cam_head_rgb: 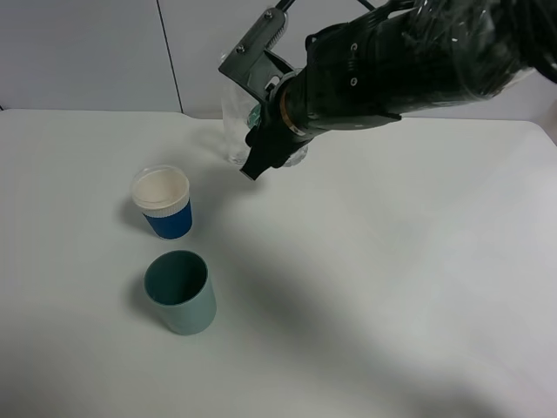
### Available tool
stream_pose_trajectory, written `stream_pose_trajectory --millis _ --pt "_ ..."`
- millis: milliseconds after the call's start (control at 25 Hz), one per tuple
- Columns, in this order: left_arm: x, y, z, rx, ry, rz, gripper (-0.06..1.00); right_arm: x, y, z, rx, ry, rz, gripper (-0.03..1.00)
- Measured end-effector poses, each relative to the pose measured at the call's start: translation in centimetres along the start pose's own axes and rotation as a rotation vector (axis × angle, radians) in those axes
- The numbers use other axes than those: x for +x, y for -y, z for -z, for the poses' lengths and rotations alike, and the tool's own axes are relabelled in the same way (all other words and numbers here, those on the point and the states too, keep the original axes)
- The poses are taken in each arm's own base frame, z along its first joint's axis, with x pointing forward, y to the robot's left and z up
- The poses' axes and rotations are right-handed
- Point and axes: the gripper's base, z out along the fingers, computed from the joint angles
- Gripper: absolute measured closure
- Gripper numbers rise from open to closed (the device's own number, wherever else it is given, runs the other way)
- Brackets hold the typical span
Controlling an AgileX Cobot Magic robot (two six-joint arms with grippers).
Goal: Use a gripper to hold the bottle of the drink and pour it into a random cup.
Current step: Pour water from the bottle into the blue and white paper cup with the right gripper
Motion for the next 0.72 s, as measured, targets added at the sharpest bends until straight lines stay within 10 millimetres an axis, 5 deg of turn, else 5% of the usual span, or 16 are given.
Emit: stream_pose_trajectory --millis 720 --pt "0.0 0.0 0.0 -0.002 0.0 -0.001 -0.04 -3.1 -3.8 -2.5 0.063 -0.03 0.056 0.4"
